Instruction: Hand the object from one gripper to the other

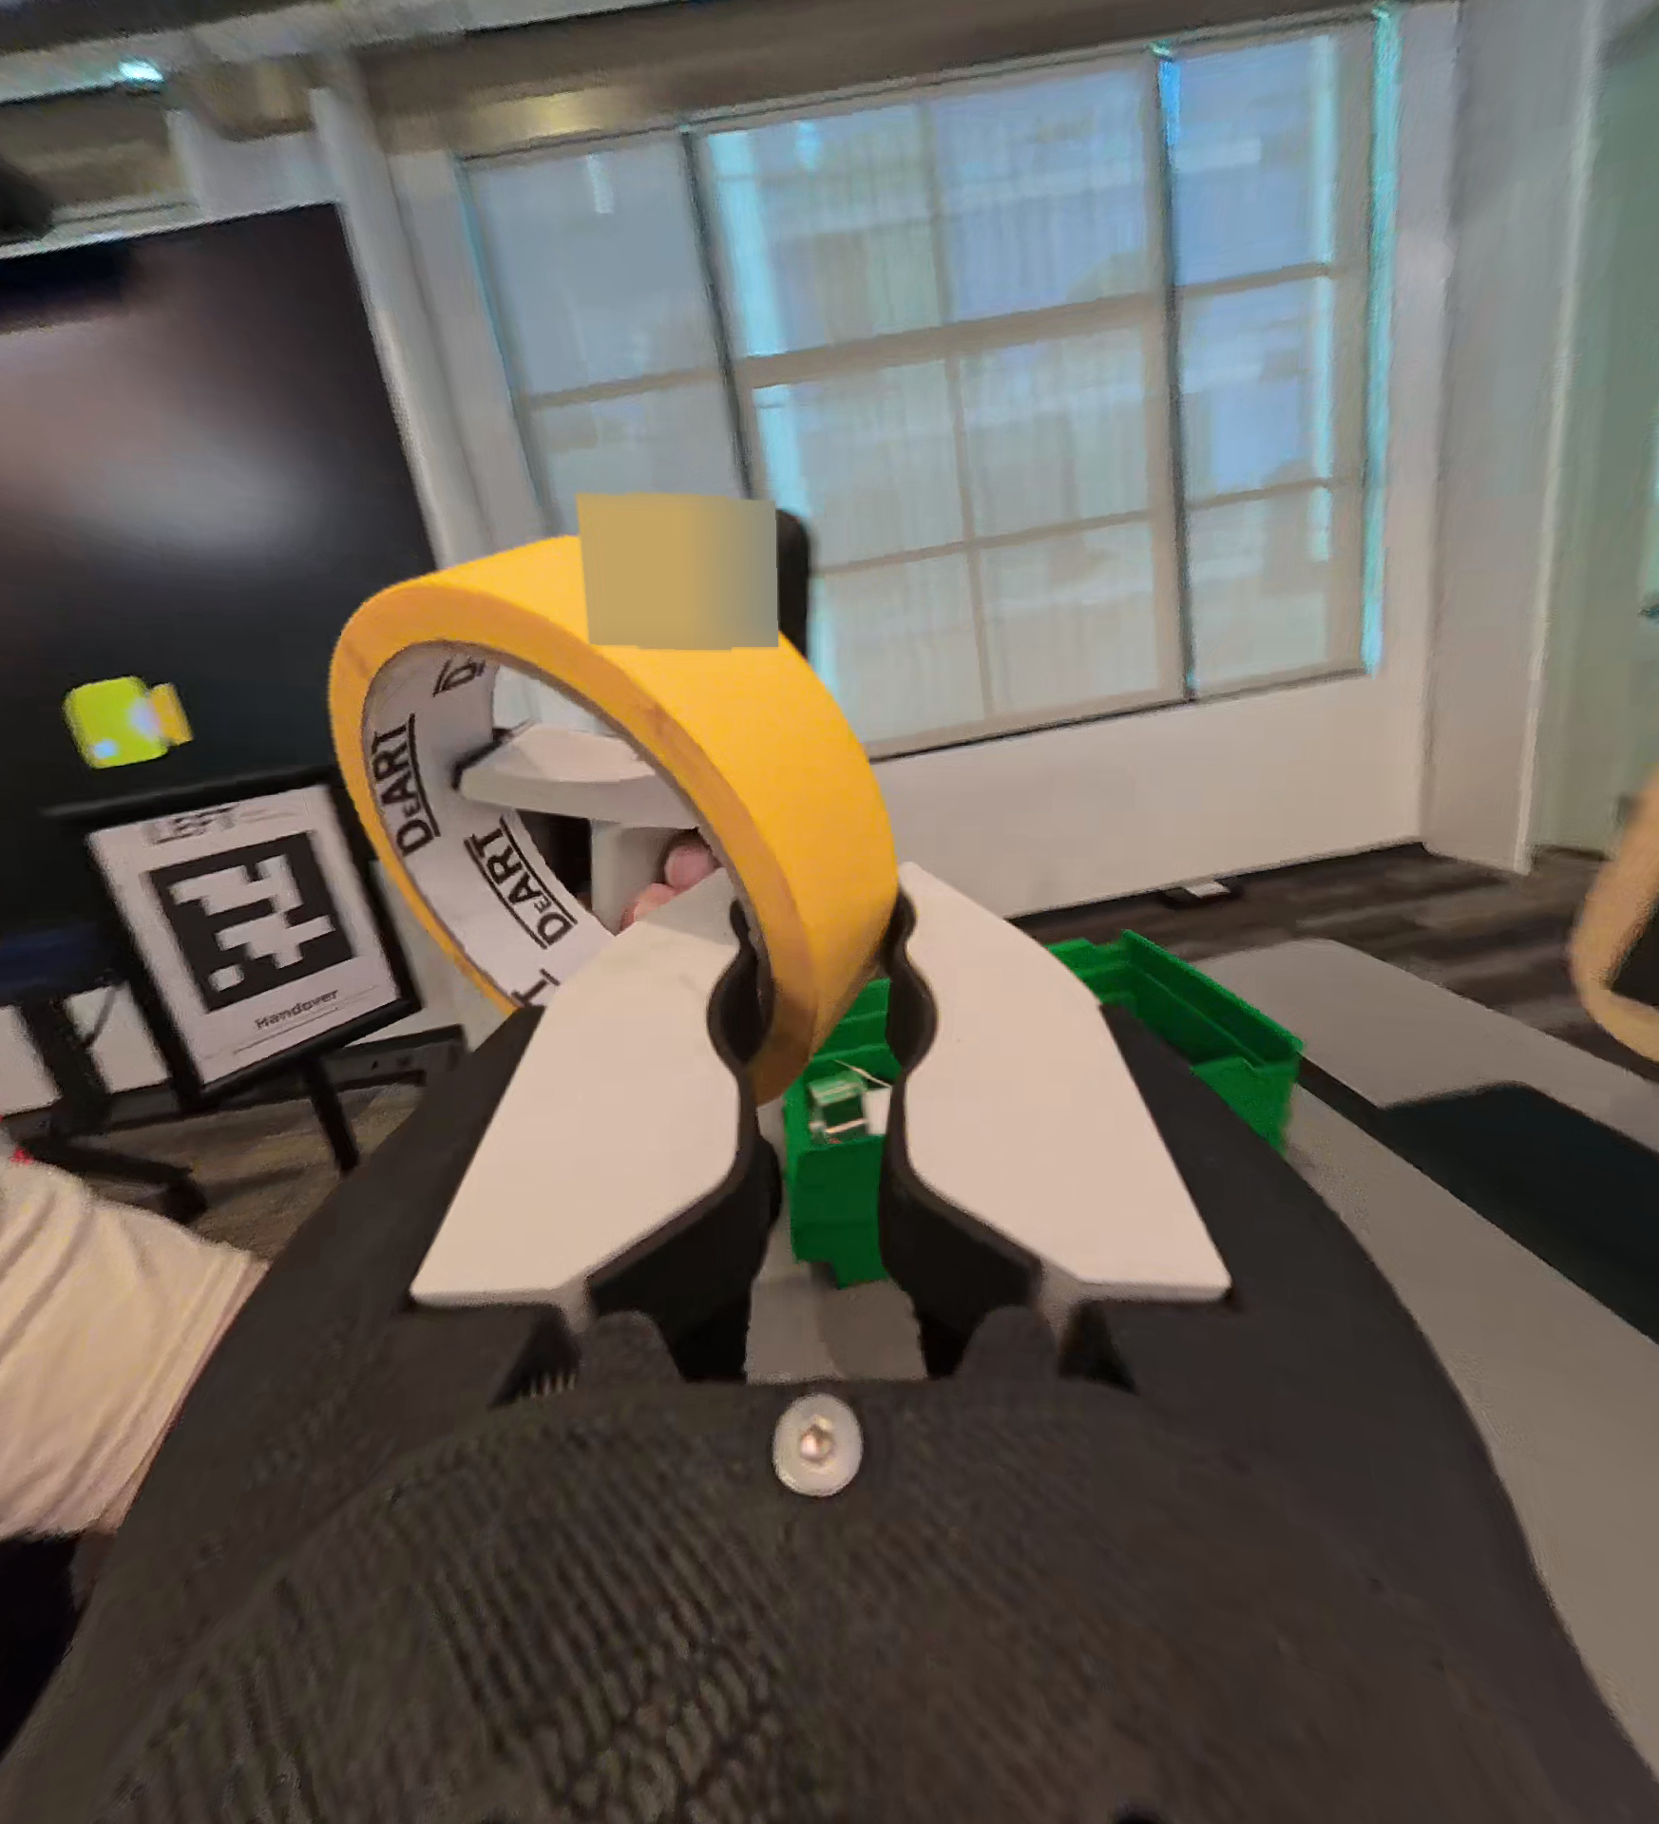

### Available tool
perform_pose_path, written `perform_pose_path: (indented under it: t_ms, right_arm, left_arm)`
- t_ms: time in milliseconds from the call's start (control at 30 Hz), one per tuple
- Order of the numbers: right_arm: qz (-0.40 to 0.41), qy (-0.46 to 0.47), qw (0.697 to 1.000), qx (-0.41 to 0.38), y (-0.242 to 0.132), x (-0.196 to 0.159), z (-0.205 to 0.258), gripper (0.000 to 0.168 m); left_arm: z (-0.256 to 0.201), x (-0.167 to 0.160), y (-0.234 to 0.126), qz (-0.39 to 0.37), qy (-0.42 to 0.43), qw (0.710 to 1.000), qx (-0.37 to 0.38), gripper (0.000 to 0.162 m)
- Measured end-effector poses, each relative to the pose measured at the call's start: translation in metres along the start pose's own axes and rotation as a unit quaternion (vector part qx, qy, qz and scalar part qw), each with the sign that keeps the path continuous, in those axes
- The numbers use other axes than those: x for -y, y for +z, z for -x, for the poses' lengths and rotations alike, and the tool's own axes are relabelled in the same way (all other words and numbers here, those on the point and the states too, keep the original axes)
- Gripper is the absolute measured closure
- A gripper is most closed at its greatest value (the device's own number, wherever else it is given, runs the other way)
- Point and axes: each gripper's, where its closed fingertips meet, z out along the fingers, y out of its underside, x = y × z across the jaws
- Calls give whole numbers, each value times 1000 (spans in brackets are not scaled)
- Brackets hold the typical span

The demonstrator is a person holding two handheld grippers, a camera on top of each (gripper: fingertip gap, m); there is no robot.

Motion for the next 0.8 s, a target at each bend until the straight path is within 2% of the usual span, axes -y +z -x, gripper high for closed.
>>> perform_pose_path:
  t_ms: [33,133,200,267,333,433,500,567,667,767,800]
  right_arm:
    - [-5,7,999,-38,-7,4,-13,147]
    - [-27,28,986,-162,-35,13,-59,148]
    - [-36,30,971,-234,-55,15,-84,149]
    - [-53,39,955,-288,-71,14,-104,149]
    - [-89,77,944,-307,-80,11,-114,149]
    - [-143,137,929,-313,-87,3,-123,149]
    - [-164,138,919,-330,-90,0,-126,149]
    - [-173,114,915,-347,-90,1,-123,149]
    - [-181,64,913,-359,-86,8,-111,149]
    - [-167,9,920,-355,-71,10,-96,149]
    - [-153,-13,923,-352,-63,8,-91,142]
  left_arm:
    - [13,4,-4,-10,11,999,49,146]
    - [40,19,-22,-43,73,979,188,119]
    - [62,21,-34,-24,126,942,309,111]
    - [77,21,-40,1,181,894,410,103]
    - [87,23,-36,7,221,849,480,101]
    - [105,19,-26,5,261,788,557,109]
    - [123,5,-18,34,265,763,589,101]
    - [138,-7,-14,47,251,755,604,96]
    - [154,-19,-13,40,220,764,605,95]
    - [163,-22,-15,20,199,785,586,121]
    - [161,-21,-15,13,200,798,569,130]
